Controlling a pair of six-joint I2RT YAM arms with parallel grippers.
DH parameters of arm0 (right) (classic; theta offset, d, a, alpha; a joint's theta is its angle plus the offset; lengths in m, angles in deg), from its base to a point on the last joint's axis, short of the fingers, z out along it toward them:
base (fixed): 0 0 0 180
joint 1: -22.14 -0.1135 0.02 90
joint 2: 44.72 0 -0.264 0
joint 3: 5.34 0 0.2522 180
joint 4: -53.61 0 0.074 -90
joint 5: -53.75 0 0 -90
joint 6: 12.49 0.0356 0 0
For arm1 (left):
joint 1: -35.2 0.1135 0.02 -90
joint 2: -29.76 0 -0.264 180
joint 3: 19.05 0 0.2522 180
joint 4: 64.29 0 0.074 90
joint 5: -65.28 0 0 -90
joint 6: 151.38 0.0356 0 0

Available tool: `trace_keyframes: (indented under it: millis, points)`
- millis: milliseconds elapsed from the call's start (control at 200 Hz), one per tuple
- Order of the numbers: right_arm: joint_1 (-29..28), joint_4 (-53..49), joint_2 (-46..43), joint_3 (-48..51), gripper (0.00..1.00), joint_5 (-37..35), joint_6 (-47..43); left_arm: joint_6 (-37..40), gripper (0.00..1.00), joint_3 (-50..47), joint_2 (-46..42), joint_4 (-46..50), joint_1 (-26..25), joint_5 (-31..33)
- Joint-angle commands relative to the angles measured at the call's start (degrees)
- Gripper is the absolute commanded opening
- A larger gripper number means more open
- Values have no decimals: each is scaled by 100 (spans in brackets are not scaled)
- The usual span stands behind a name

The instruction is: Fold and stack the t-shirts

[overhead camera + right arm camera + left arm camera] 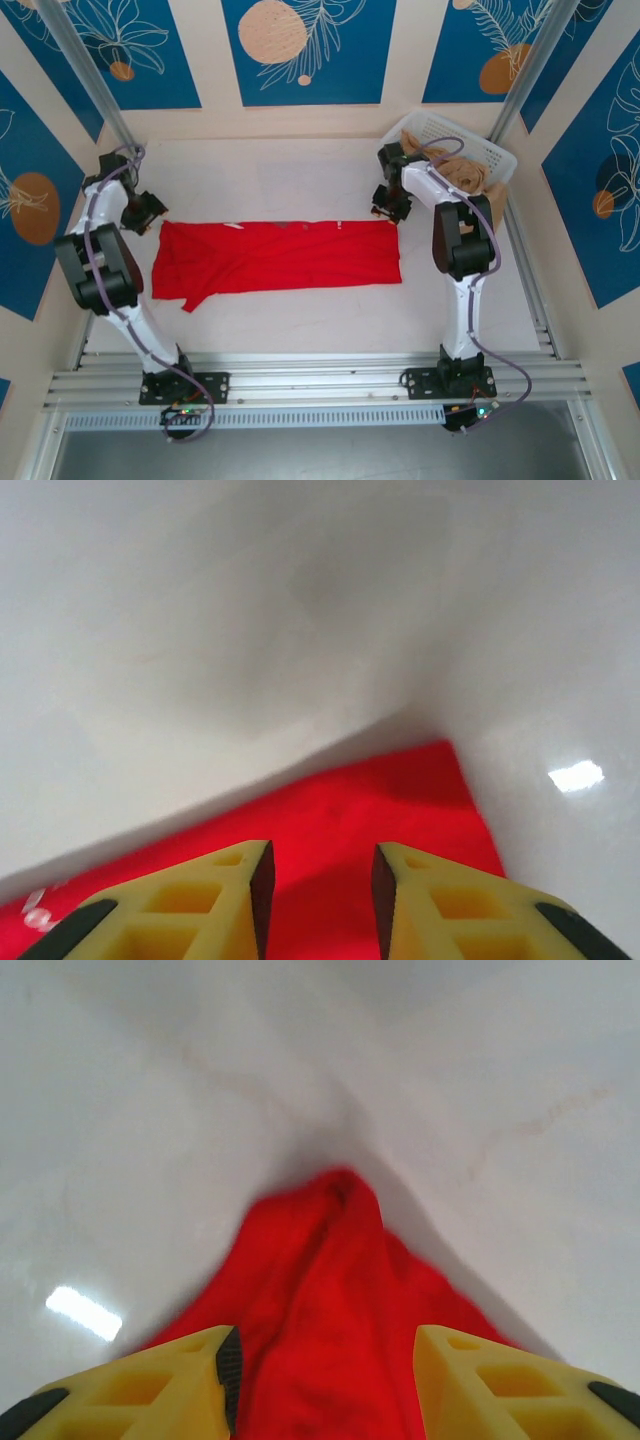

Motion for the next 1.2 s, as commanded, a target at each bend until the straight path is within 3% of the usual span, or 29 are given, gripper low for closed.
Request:
trace_keyframes:
  millis: [0, 165, 370, 510, 695, 870, 1010, 1195]
  points:
    - [-280, 208, -679, 376, 34, 439, -53, 168, 47, -694, -596, -42, -721, -594]
    - [-665, 1235, -1286, 1190, 39, 1619, -312, 710, 41, -1346, -510, -4, -1676, -700]
    - [-929, 2111, -1944, 1938, 42, 2787, -488, 1251, 44, -1893, -416, -477, -1877, -551]
    - [-1004, 2288, -2352, 2261, 43, 2979, -333, 1642, 46, -1861, -354, -508, -1958, -208]
    - [-1046, 2267, -2543, 2412, 43, 3036, -264, 1922, 49, -1893, -519, -883, -1985, -232]
    - [-1040, 2265, -2518, 2441, 43, 3062, -159, 2111, 47, -1651, -97, -758, -1985, -218]
    - [-1038, 2215, -2518, 2385, 43, 2995, -145, 2012, 41, -1645, -16, -716, -1989, -401]
    - [-1002, 2163, -2489, 2343, 41, 2895, -141, 1752, 13, -1727, -351, -449, -2010, -349]
